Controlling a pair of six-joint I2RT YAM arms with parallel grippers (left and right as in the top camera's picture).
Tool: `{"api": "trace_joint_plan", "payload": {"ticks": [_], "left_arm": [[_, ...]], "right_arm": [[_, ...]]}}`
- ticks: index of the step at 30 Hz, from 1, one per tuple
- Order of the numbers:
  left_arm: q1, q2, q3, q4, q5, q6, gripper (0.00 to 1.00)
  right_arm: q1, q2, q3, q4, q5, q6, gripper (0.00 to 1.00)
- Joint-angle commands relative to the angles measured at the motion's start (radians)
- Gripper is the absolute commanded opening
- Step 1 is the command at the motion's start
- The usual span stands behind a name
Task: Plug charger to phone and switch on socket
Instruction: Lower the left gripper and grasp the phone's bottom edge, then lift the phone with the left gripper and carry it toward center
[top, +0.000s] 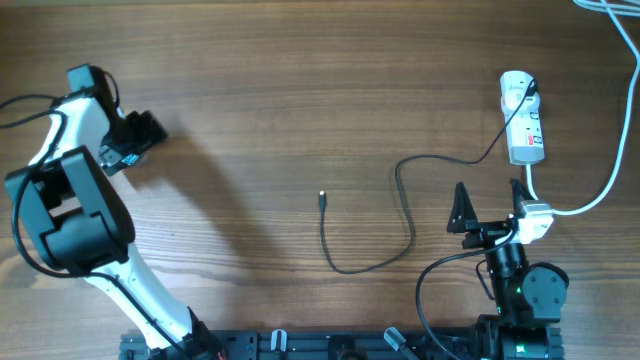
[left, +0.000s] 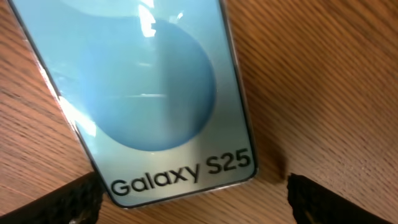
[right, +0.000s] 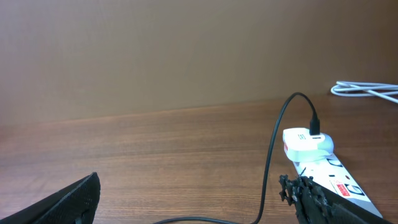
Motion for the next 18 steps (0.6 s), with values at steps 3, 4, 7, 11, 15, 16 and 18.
{"api": "trace_joint_plan", "payload": {"ticks": [3,4,7,11,15,16,18], "left_arm": [[-0.024,0.082,-0.082,0.0,0.089,-0.081,1.0],[-0.024,0.082,-0.082,0.005,0.074,-0.106,1.0],[-0.022,0.082,-0.082,0.029,0.023,-0.161,1.0],[-0.022,0.082,-0.082,0.071,-0.043,-0.21,1.0],[-0.021,0.082,-0.082,0.119,-0.082,-0.212,1.0],[-0.02,0.082,-0.082,0.129,-0.088,-0.212,1.0],[-0.014,0.082,-0.082,0.147,-0.09,-0.212,1.0]], "right_arm": [[0.004,-0.01,-0.001,0.004,-0.013,0.013,1.0],[0.004,-0.01,-0.001,0.004,-0.013,0.013,1.0],[0.004,-0.01,-0.001,0.004,-0.013,0.014,1.0],[0.004,-0.01,-0.001,0.004,-0.013,0.013,1.0],[0.004,-0.01,-0.001,0.004,-0.013,0.013,1.0],[0.004,-0.01,-0.001,0.004,-0.013,0.013,1.0],[0.004,-0.01,-0.001,0.004,-0.013,0.013,1.0]]}}
